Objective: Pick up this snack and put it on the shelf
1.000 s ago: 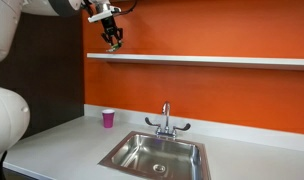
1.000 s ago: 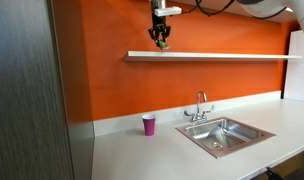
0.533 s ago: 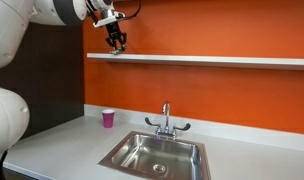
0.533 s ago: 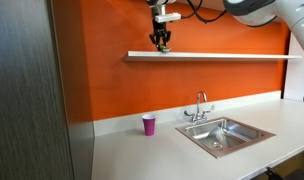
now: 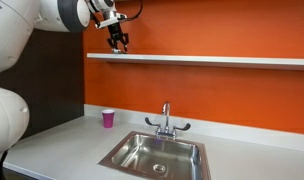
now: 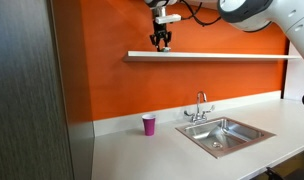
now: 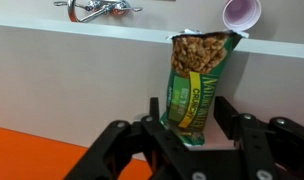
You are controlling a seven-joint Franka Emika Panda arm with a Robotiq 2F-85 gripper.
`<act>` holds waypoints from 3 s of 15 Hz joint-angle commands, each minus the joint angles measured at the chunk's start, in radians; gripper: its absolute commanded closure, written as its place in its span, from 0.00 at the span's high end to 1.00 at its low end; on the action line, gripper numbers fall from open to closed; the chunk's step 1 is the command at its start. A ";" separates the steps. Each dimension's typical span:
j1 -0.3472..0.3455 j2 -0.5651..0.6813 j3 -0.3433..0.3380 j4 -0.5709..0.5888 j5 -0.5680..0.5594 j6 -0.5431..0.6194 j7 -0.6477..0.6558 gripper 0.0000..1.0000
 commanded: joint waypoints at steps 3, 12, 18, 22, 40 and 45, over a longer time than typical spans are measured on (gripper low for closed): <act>-0.004 0.046 -0.001 0.086 0.008 -0.043 -0.024 1.00; -0.005 0.007 0.001 0.015 0.014 -0.020 0.013 1.00; 0.000 -0.031 0.000 -0.060 0.009 -0.002 0.064 1.00; 0.034 -0.103 0.005 -0.152 -0.004 0.001 0.141 1.00; 0.169 -0.587 0.014 -0.885 -0.002 0.182 0.510 1.00; 0.110 -0.703 0.091 -1.159 0.032 0.287 0.596 1.00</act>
